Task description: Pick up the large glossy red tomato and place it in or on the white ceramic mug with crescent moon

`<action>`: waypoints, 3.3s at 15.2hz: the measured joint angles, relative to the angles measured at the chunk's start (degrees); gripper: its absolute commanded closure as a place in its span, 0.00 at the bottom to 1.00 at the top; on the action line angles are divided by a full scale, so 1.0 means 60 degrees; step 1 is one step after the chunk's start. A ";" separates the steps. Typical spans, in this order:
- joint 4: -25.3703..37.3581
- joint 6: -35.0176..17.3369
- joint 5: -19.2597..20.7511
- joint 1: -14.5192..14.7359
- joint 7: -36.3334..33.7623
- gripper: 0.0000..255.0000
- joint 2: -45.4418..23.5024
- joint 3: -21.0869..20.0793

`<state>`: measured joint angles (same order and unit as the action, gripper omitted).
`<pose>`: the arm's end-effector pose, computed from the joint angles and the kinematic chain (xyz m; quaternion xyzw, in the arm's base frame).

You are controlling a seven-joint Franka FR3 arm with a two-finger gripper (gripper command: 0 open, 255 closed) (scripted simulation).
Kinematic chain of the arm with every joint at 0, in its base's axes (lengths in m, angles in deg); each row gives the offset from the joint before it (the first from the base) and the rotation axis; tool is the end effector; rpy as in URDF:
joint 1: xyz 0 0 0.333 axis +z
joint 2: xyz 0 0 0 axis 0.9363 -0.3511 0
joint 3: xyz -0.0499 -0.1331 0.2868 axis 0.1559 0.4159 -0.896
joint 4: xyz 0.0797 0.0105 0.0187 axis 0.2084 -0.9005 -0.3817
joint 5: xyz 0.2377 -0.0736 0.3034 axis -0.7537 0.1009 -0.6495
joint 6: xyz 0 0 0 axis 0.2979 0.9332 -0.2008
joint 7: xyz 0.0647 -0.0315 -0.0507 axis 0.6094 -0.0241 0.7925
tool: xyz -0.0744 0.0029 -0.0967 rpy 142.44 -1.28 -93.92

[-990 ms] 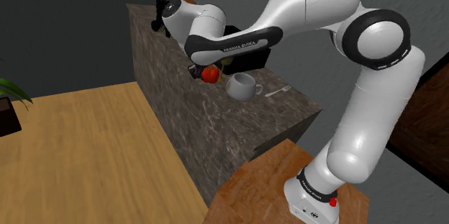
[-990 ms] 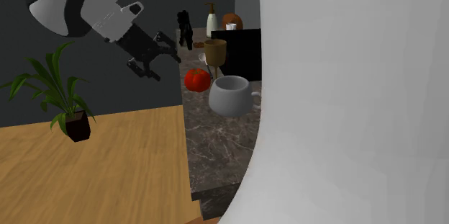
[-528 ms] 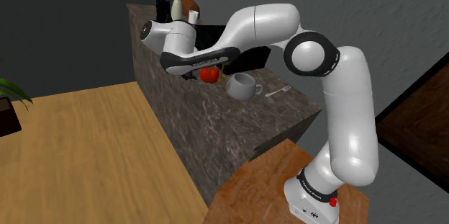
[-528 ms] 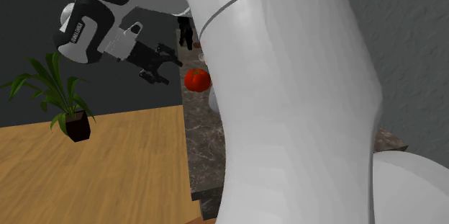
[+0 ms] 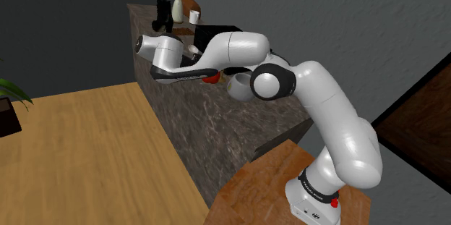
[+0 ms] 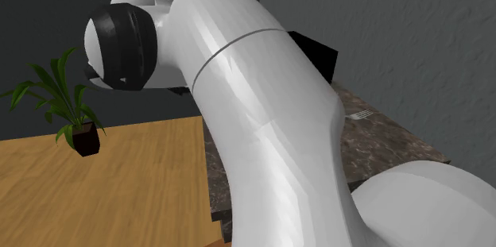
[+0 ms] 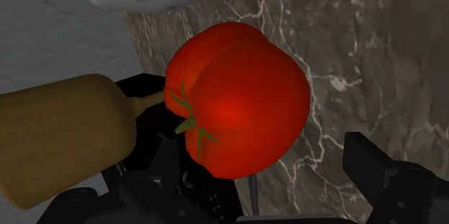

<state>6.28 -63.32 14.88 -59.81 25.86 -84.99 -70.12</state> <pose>0.7325 0.0848 0.2645 0.8427 -0.1839 0.0007 0.5060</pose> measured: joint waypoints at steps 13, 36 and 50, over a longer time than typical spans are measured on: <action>-0.1047 -0.0586 0.0047 -0.0429 -0.0347 1.00 0.0412 0.0012; -0.0870 -0.0004 0.0062 -0.0366 0.0414 1.00 0.1184 0.0005; 0.0042 0.0749 0.0213 -0.0180 0.1529 1.00 0.1608 0.0099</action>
<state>6.54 -58.82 16.15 -60.90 35.04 -75.34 -69.53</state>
